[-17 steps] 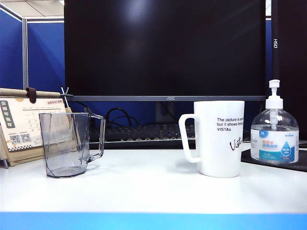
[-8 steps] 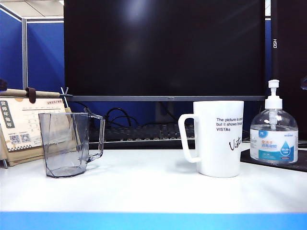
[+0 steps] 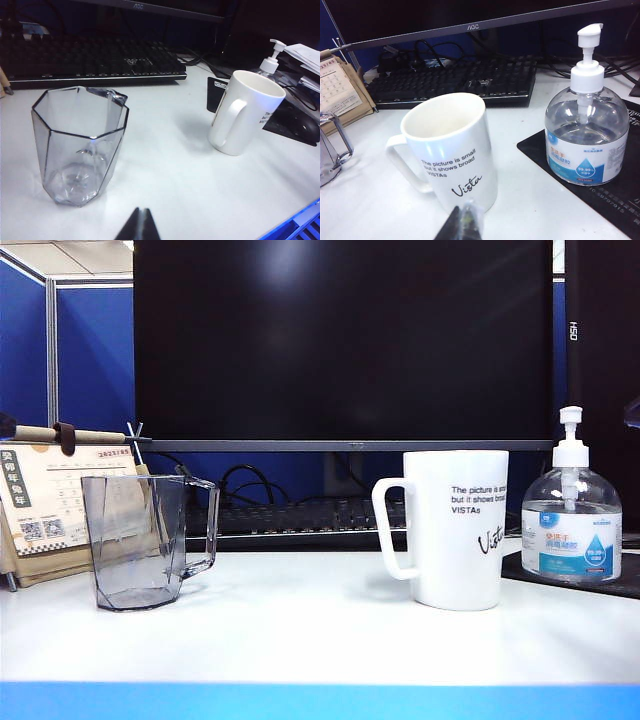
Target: Swap the positions of the transparent plastic cup and the white ceramic cup.
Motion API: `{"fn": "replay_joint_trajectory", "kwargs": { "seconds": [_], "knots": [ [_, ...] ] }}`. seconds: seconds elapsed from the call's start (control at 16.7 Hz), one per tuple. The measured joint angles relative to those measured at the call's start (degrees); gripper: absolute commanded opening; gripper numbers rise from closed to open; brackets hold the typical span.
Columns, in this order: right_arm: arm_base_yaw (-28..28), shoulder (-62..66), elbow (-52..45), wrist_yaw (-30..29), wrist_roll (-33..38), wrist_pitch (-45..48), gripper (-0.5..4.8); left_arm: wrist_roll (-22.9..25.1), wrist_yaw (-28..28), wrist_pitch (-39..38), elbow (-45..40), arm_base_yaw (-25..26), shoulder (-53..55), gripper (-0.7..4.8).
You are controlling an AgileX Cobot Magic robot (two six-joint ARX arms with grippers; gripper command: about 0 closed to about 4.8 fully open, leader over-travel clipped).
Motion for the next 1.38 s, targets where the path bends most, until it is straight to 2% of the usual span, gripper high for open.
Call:
{"fn": "replay_joint_trajectory", "kwargs": {
  "seconds": [0.12,0.18,0.24,0.36,0.48,0.54,0.6,0.72,1.38],
  "knots": [
    [-1.1,-2.8,0.0,-0.7,0.0,-1.2,-0.05,0.0,0.5,-0.4,0.1,0.6,-0.7,-0.03],
    [-4.7,-5.3,0.0,-2.5,0.0,-1.6,-0.05,-0.1,2.2,-0.7,0.1,2.7,-0.9,-0.03],
    [-9.7,-6.8,0.0,-4.6,0.2,-2.4,-0.05,-0.2,3.8,-1.0,0.0,6.1,-0.9,-0.03],
    [-22.1,-6.9,0.0,-6.6,0.2,-2.4,-0.05,-0.2,7.0,-1.1,0.0,16.7,-0.9,-0.03],
    [-30.8,-6.9,0.0,-6.6,0.2,-2.6,-0.05,-0.2,7.4,-1.2,0.0,22.7,-0.9,-0.03],
    [-37.6,-6.9,0.0,-6.8,0.2,-2.6,-0.05,-0.2,7.3,-1.2,0.0,27.2,-0.9,-0.03],
    [-42.5,-6.9,0.0,-6.5,0.2,-2.6,-0.05,-0.2,6.4,-1.2,0.0,29.4,-0.9,-0.03],
    [-47.8,-6.9,0.0,-5.1,0.2,-2.6,-0.05,-0.2,4.3,-1.2,0.0,29.6,-0.9,-0.03],
    [-48.4,-6.9,0.0,-4.2,0.2,-2.6,-0.05,-0.2,4.4,-1.2,0.0,29.0,-0.9,-0.03]
  ]
}}
